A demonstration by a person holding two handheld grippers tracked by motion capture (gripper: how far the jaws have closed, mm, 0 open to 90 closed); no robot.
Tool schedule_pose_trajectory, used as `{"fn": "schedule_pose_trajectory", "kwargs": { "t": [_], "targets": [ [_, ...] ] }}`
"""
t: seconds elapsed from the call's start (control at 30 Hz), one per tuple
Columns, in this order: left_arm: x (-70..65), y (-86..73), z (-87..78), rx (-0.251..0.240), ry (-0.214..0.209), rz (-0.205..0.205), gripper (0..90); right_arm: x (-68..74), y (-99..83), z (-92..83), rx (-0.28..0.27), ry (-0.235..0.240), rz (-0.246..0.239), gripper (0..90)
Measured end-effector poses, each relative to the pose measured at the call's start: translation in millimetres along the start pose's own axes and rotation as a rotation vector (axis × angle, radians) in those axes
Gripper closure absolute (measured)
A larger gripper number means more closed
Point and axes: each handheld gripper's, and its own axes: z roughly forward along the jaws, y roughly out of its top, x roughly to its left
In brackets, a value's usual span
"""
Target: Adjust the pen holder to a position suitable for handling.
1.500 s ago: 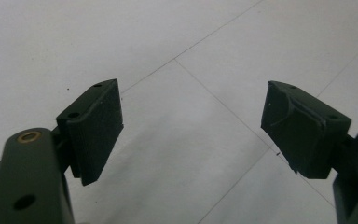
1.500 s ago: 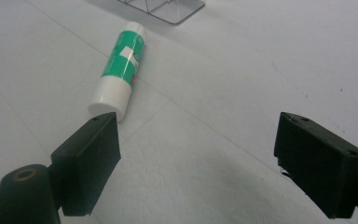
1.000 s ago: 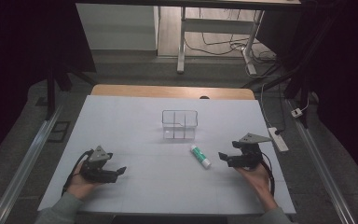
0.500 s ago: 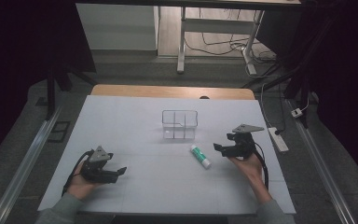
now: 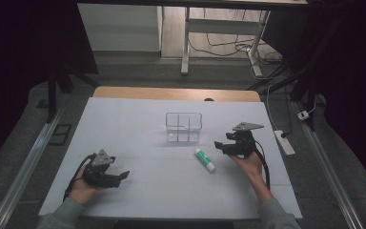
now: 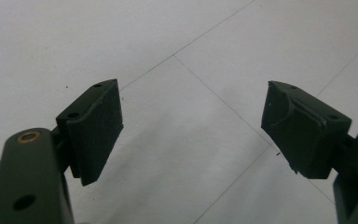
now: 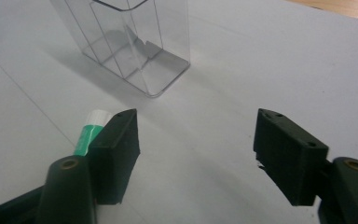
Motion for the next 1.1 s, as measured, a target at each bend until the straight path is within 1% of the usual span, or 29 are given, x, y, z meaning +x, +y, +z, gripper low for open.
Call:
{"fn": "schedule_pose_trajectory", "kwargs": {
  "t": [0.03, 0.07, 0.13, 0.23, 0.27, 0.3, 0.37, 0.4, 0.43, 0.47, 0.5, 0.67, 0.7, 0.73, 0.8, 0.87, 1.07, 1.1],
  "targets": [
    [0.2, 0.0, 0.0, 0.000, 0.000, -0.001, 20.5, 0.1, 0.9, 1.7, 0.013, -0.003, -0.004, 33.0],
    [0.3, 0.0, 0.2, 0.000, -0.001, -0.001, 20.5, 0.7, 2.3, 5.2, 0.018, -0.003, -0.009, 36.6],
    [0.2, 0.1, 0.3, 0.001, -0.001, 0.000, 20.5, 1.0, 3.2, 6.5, 0.020, 0.002, -0.010, 37.9],
    [-0.1, 0.0, 0.4, 0.003, -0.001, 0.001, 20.5, 3.1, 6.2, 11.6, 0.027, 0.006, -0.018, 42.3],
    [-0.1, 0.0, 0.4, 0.002, -0.001, 0.001, 20.5, 4.0, 8.3, 14.5, 0.036, 0.005, -0.028, 45.5],
    [0.0, 0.0, 0.4, 0.002, -0.001, 0.000, 20.5, 4.6, 8.8, 16.4, 0.029, 0.009, -0.028, 48.1],
    [0.3, -0.1, 0.9, 0.003, -0.002, -0.001, 20.5, 5.5, 9.8, 19.4, 0.027, -0.005, -0.033, 52.6],
    [0.4, -0.1, 1.2, 0.004, -0.002, 0.000, 20.5, 5.5, 9.8, 19.4, 0.027, -0.005, -0.033, 52.6],
    [0.3, -0.1, 1.4, 0.004, -0.003, -0.001, 20.6, 5.8, 11.2, 23.0, 0.037, -0.013, -0.035, 56.9],
    [0.3, -0.1, 1.4, 0.005, -0.003, 0.000, 20.6, 5.8, 11.2, 23.0, 0.037, -0.013, -0.035, 56.9],
    [0.2, -0.1, 1.4, 0.005, -0.004, 0.001, 20.5, 6.4, 12.8, 26.3, 0.037, -0.010, -0.036, 63.3],
    [0.3, -0.2, 1.5, 0.006, -0.005, 0.001, 20.6, 9.6, 16.5, 37.1, 0.029, -0.005, -0.028, 81.6],
    [0.2, -0.2, 1.4, 0.006, -0.005, 0.002, 20.6, 10.5, 17.7, 39.0, 0.038, -0.007, -0.035, 84.9],
    [0.2, -0.3, 1.4, 0.006, -0.005, 0.002, 20.6, 11.4, 18.7, 41.2, 0.036, -0.008, -0.038, 88.7],
    [0.1, -0.3, 1.5, 0.008, -0.005, 0.003, 20.6, 12.6, 20.2, 44.1, 0.026, -0.007, -0.044, 89.3],
    [0.0, -0.3, 1.8, 0.009, -0.006, 0.003, 20.7, 13.3, 22.4, 47.6, 0.036, -0.009, -0.042, 89.3],
    [-0.2, 0.1, 2.1, 0.008, -0.003, 0.005, 20.9, 14.6, 27.6, 56.3, 0.035, -0.008, -0.039, 89.3],
    [-0.2, 0.1, 2.2, 0.008, -0.003, 0.005, 20.9, 14.8, 29.5, 60.6, 0.033, -0.008, -0.038, 89.3]
  ]
}}
